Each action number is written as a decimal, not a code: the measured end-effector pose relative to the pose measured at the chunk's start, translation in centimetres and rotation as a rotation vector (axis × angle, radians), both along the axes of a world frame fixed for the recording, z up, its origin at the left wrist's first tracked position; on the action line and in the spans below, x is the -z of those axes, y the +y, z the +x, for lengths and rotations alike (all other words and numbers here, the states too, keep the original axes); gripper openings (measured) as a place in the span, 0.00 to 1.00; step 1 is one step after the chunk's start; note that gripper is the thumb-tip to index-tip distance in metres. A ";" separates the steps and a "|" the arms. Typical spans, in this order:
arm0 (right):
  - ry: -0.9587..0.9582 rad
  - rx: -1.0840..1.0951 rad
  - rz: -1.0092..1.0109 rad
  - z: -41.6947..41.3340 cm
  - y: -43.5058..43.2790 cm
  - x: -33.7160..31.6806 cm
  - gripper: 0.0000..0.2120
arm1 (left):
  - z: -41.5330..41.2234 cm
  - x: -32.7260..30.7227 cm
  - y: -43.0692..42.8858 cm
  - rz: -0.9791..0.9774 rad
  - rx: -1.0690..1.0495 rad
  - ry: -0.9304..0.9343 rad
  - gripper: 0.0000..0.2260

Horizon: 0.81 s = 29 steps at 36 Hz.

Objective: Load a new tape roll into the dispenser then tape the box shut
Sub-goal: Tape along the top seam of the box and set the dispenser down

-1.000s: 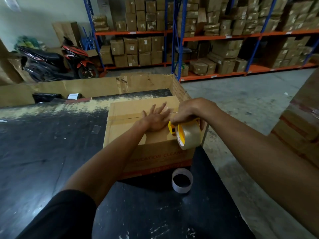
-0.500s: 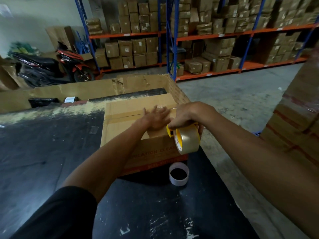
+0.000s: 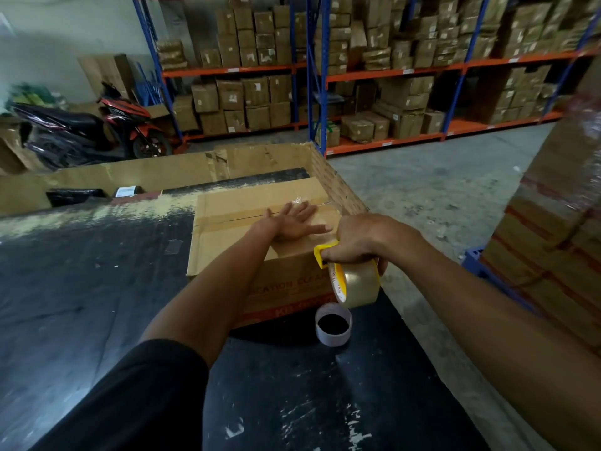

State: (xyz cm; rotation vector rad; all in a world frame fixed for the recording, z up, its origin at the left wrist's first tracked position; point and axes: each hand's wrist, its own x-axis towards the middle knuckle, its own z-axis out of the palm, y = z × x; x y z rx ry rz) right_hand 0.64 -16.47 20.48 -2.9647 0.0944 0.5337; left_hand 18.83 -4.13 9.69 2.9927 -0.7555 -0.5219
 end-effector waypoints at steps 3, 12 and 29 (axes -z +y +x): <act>-0.038 0.017 -0.007 0.2 -0.2 0.7 0.22 | 0.0 0.1 -0.1 0.011 0.009 -0.006 0.47; -0.093 -0.007 -0.041 -0.6 -0.3 1.0 0.21 | -0.1 0.4 0.0 -0.014 0.000 -0.022 0.48; -0.009 0.111 0.111 0.6 -2.2 2.9 0.26 | 0.2 0.7 -0.1 -0.022 -0.009 -0.028 0.51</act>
